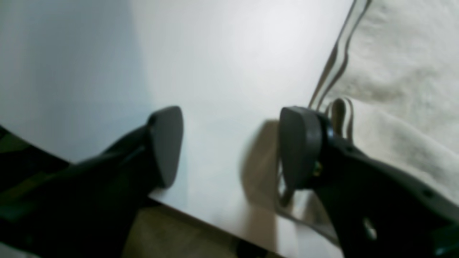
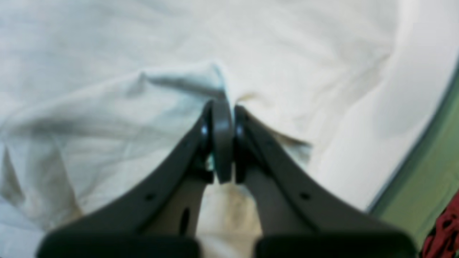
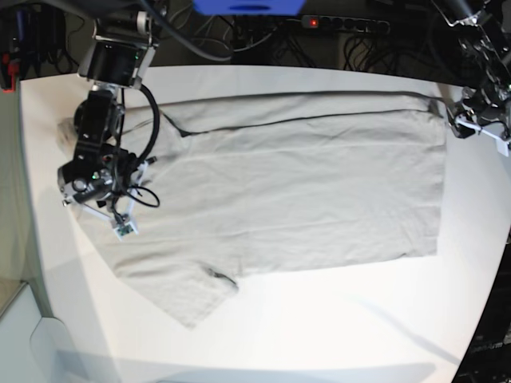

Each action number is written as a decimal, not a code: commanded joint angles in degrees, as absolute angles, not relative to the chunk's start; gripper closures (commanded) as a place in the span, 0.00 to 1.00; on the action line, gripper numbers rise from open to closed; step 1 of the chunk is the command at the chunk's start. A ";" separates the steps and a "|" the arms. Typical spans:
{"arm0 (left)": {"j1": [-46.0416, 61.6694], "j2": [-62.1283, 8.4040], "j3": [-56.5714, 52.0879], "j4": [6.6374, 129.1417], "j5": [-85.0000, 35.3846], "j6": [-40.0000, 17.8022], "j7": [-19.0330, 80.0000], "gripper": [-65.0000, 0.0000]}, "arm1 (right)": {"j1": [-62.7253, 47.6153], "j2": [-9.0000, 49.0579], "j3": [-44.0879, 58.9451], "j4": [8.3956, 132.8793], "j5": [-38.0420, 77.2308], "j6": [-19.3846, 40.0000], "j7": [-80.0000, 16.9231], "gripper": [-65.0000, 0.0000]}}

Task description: Layout the t-shirt on the table in an organized manner, then fold the t-shirt properly

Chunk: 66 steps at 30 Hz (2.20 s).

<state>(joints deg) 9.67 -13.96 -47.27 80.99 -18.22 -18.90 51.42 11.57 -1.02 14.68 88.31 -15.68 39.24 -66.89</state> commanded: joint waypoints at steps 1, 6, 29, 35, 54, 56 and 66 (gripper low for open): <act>9.36 -14.99 -47.60 81.80 -18.68 -19.03 50.51 0.37 | 12.97 -0.57 14.29 89.45 -15.78 40.00 -66.59 0.90; 9.27 -14.99 -47.60 81.80 -18.68 -19.03 50.51 0.37 | 12.44 0.57 11.47 90.86 -15.52 40.00 -66.59 0.56; 6.90 -13.41 -47.60 82.07 -18.68 -19.03 50.95 0.37 | 19.56 4.35 11.03 91.82 -15.78 40.00 -66.68 0.30; 6.37 -12.70 -47.52 82.51 -18.77 -19.03 51.03 0.37 | 27.91 2.95 11.21 83.12 -15.69 40.00 -65.36 0.30; 0.92 -12.79 -47.52 85.76 -18.77 -19.03 55.25 0.37 | 41.36 10.07 15.16 40.13 -15.52 40.00 -20.53 0.29; 0.84 -12.79 -47.52 86.11 -18.77 -18.86 55.25 0.37 | 42.86 11.56 15.52 35.65 -15.52 40.00 -17.63 0.29; 0.57 -12.62 -47.25 85.76 -18.77 -18.77 55.25 0.37 | 44.44 16.04 18.07 25.80 -15.43 30.46 -5.32 0.29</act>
